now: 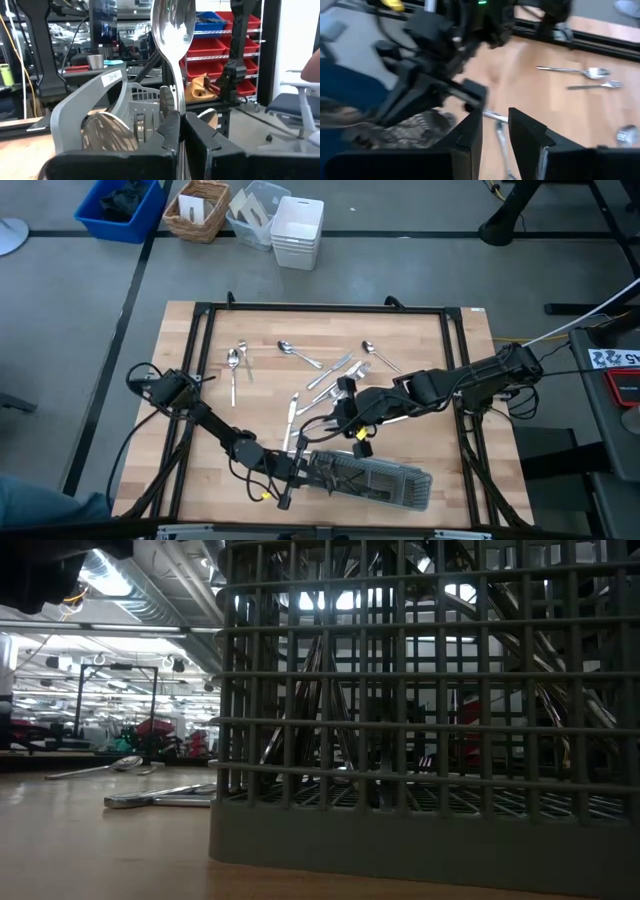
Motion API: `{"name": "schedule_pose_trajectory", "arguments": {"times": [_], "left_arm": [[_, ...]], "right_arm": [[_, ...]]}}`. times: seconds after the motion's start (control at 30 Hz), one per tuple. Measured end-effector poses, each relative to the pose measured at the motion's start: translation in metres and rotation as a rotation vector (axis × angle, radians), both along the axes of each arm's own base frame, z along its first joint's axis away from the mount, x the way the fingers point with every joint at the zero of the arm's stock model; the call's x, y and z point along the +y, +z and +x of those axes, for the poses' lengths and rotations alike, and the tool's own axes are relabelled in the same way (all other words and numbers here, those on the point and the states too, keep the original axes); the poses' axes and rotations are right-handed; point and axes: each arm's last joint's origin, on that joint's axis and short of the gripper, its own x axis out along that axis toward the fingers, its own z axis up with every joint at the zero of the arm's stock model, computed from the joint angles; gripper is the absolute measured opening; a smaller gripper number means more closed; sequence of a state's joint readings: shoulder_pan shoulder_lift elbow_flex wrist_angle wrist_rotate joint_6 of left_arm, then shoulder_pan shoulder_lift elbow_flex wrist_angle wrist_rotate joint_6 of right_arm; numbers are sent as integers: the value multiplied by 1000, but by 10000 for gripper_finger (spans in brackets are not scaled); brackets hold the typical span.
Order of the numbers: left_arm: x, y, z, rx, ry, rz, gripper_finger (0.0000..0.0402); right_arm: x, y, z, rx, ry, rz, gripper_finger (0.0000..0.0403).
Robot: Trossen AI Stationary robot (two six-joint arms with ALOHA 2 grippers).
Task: Sort silverware
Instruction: Put the spoon into the gray silverware rack
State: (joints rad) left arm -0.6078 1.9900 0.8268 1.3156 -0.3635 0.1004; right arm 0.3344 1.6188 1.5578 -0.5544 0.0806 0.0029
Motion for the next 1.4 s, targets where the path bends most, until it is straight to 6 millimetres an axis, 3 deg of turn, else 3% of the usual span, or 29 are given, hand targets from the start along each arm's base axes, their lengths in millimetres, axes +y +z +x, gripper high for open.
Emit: {"name": "schedule_pose_trajectory", "arguments": {"times": [0.13,0.33,0.63,0.8,1.17,1.4], "left_arm": [[-1,-1,0,12,0,15,1],[-1,-2,0,20,1,20,0],[0,-3,0,21,2,20,1],[-1,-3,0,23,2,20,1],[-2,-5,-1,42,18,32,3],[-2,-5,-1,44,19,33,5]], "right_arm": [[4,0,-2,23,98,57,95],[26,-4,-11,58,185,45,95],[66,-9,-27,40,215,-43,95],[84,-19,-29,33,145,-102,95],[99,-43,-11,40,111,-78,95],[101,-46,-7,26,90,-57,95]]}}
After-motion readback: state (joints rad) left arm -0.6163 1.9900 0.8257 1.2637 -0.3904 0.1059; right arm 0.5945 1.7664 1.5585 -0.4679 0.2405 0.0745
